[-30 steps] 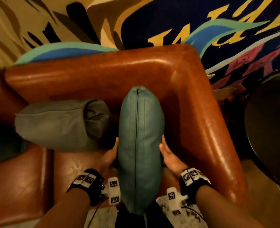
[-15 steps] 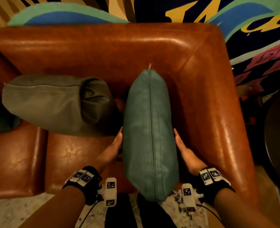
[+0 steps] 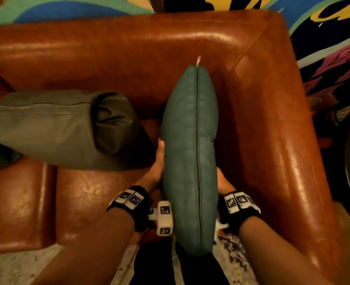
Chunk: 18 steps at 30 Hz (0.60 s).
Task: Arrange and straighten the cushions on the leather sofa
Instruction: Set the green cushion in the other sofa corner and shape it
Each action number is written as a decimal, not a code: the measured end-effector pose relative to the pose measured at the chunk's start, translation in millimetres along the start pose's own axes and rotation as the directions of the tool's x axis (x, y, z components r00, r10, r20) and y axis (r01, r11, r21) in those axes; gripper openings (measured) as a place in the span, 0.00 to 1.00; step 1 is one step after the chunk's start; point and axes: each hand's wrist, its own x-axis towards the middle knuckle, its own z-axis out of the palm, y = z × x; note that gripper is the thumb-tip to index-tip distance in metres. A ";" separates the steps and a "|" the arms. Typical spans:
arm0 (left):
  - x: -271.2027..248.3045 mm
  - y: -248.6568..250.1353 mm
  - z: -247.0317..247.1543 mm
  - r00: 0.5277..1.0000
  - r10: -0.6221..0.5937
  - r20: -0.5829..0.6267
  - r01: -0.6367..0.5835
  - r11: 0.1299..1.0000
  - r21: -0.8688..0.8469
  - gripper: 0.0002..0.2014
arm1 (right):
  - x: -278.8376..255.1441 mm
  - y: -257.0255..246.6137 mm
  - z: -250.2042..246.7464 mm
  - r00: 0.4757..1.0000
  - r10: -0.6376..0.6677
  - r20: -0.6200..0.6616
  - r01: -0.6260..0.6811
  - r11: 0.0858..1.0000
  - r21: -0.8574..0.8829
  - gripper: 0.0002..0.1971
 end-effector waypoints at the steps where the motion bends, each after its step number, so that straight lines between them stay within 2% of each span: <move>1: -2.1 2.6 -4.2 0.999 0.006 0.033 -0.010 0.992 0.126 0.48 | 3.0 1.8 -6.8 0.999 0.003 0.042 -0.004 1.000 0.021 0.28; 2: -4.8 9.2 -10.9 0.997 0.034 0.073 -0.052 0.961 0.271 0.49 | -1.8 -3.0 -16.1 0.997 0.000 0.081 -0.002 1.000 0.023 0.30; 4: -11.7 36.6 -21.6 0.992 0.087 0.091 -0.119 0.881 0.458 0.38 | -6.9 -20.0 -37.4 1.000 -0.031 0.004 0.031 0.999 0.036 0.31; 6: -11.5 74.2 -26.3 0.980 0.191 0.058 -0.196 0.860 0.472 0.31 | -11.9 -41.6 -49.2 0.983 0.052 -0.179 -0.021 0.985 0.169 0.32; 7: -11.1 101.0 -21.7 0.966 0.256 0.037 -0.242 0.844 0.479 0.32 | -13.4 -55.8 -46.8 0.966 0.083 -0.245 -0.018 0.966 0.257 0.31; 8: -7.0 123.0 -14.5 0.950 0.309 0.042 -0.287 0.813 0.507 0.33 | -18.4 -75.2 -36.5 0.955 0.041 -0.294 0.045 0.960 0.277 0.32; 9: -1.6 145.4 -3.4 0.927 0.365 0.081 -0.346 0.757 0.554 0.36 | -24.7 -98.6 -21.8 0.940 -0.028 -0.341 0.104 0.973 0.206 0.34; 11: 15.3 178.2 25.1 0.891 0.422 0.169 -0.434 0.681 0.589 0.48 | -24.4 -131.3 9.7 0.890 -0.223 -0.399 0.171 0.972 -0.161 0.38; 13: 25.7 200.7 54.8 0.879 0.390 0.275 -0.475 0.652 0.591 0.60 | -26.9 -155.6 44.4 0.851 -0.335 -0.403 0.097 0.856 -0.507 0.39; 14: 32.1 204.8 66.9 0.879 0.359 0.314 -0.476 0.616 0.627 0.61 | -28.0 -159.3 60.9 0.843 -0.325 -0.428 0.012 0.808 -0.589 0.38; 16: 40.4 199.1 72.7 0.863 0.362 0.352 -0.495 0.467 0.733 0.61 | -32.2 -151.1 88.3 0.814 -0.305 -0.495 -0.107 0.757 -0.644 0.36; 17: 45.7 194.0 72.3 0.839 0.383 0.385 -0.526 0.396 0.752 0.57 | -39.6 -137.6 97.2 0.797 -0.299 -0.525 -0.158 0.736 -0.659 0.37; 18: 47.7 189.8 68.6 0.814 0.409 0.412 -0.557 0.347 0.755 0.49 | -45.1 -114.6 104.2 0.791 -0.287 -0.540 -0.199 0.714 -0.671 0.38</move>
